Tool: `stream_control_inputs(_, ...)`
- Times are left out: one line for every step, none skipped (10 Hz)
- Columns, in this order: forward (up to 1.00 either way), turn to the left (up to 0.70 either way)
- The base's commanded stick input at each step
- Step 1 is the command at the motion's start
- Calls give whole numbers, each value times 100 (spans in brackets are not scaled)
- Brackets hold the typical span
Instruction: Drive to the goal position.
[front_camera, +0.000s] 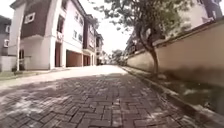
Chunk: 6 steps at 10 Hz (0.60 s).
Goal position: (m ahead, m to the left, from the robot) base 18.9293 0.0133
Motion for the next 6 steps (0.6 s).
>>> stream_control_inputs(50,0)
stream_control_inputs(50,0)
stream_control_inputs(50,0)
stream_control_inputs(50,0)
stream_control_inputs(50,0)
stream_control_inputs(50,0)
